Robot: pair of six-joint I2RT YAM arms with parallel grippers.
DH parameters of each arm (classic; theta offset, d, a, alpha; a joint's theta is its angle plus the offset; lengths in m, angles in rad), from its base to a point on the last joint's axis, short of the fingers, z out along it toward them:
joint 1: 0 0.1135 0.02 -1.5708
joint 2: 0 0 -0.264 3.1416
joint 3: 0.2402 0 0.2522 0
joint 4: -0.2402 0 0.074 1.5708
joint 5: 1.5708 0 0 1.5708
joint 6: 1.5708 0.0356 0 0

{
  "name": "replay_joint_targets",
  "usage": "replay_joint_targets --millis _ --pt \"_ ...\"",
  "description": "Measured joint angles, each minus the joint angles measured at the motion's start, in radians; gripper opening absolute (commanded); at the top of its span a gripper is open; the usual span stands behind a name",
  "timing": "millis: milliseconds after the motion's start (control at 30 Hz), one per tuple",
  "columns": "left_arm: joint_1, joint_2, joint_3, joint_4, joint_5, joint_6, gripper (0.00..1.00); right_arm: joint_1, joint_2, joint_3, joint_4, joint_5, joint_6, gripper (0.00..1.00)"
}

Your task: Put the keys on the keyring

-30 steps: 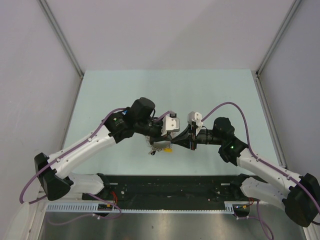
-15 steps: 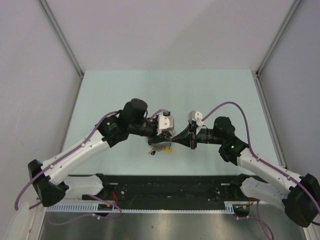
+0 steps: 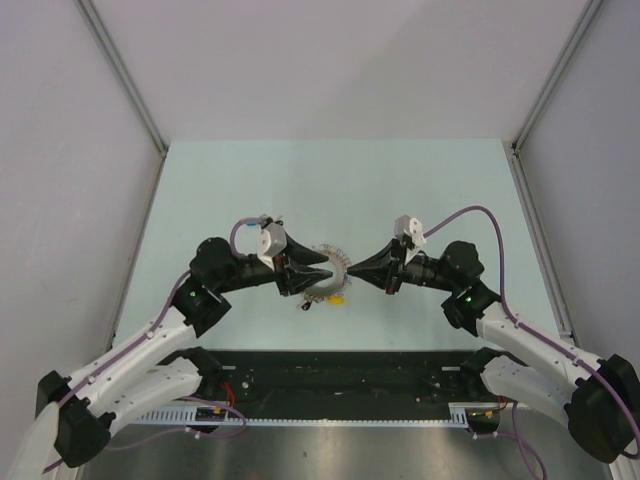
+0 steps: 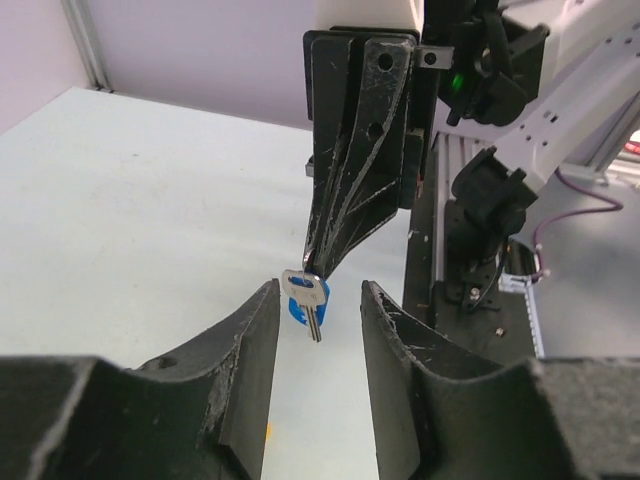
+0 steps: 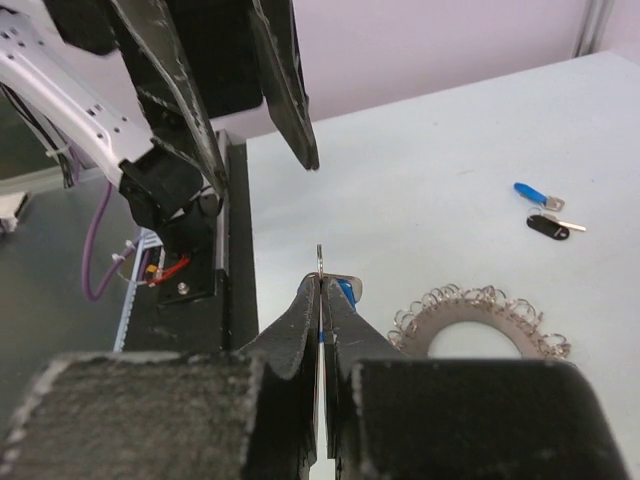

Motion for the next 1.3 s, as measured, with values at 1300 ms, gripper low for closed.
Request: replay_joint_targets --millis 1300 --pt "0.021 0.117 -0.098 0.409 0.108 -0.253 0.13 0.006 0.095 -0.067 0.48 -0.048 0.311 0.0"
